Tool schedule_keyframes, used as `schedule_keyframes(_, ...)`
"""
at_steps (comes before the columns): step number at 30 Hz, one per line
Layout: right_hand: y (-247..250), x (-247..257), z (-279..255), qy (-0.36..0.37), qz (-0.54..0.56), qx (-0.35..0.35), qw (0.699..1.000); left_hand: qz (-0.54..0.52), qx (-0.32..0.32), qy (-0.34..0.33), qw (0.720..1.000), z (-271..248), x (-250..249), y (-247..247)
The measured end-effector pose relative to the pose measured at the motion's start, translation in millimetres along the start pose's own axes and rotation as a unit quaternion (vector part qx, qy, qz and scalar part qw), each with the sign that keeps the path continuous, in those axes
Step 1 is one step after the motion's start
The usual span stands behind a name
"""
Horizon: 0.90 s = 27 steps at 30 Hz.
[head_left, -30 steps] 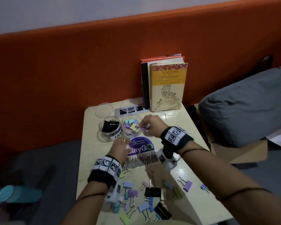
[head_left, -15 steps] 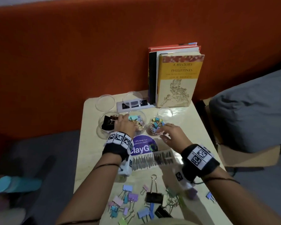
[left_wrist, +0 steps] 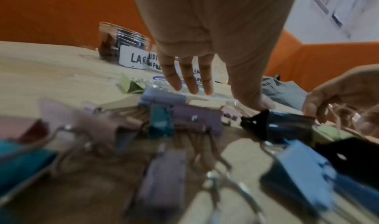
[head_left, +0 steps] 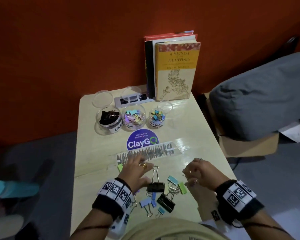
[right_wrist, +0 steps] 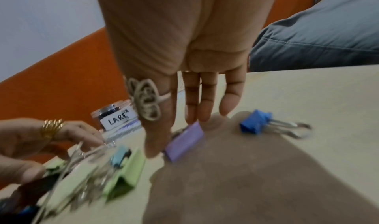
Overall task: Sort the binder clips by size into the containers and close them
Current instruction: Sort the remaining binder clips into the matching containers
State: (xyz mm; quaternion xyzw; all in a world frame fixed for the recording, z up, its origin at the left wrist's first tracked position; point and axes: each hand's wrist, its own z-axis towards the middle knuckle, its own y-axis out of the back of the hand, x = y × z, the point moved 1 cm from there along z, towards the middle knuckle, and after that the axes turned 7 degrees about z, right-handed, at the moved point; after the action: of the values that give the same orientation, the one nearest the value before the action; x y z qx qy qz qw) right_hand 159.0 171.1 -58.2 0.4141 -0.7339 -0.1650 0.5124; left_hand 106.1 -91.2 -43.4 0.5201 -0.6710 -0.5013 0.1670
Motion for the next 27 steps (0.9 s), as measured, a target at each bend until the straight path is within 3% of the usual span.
schedule_keyframes(7,-19.1,1.9,-15.0,-0.025,-0.012,0.002,1.0,0.025,-0.025,-0.096,0.995,1.9,-41.5,-11.2)
schedule_keyframes(13,-21.9,9.7,-12.4,-0.047,-0.014,-0.021,0.999,0.153,0.044,-0.191,0.968,23.1,-65.9,-22.8)
schedule_keyframes(17,-20.9,11.0,-19.2,-0.04,0.016,-0.042,0.998,0.178,0.075,-0.231,0.954,18.8,-64.0,-25.4)
schedule_keyframes(21,-25.0,15.9,-26.9,-0.015,0.073,-0.032,0.997,0.17,0.068,-0.204,0.962,19.4,-62.3,-23.2)
schedule_keyframes(27,-38.6,19.6,-16.8,0.043,0.034,-0.028,0.998,0.071,0.061,-0.078,0.993,31.4,-55.2,-22.3)
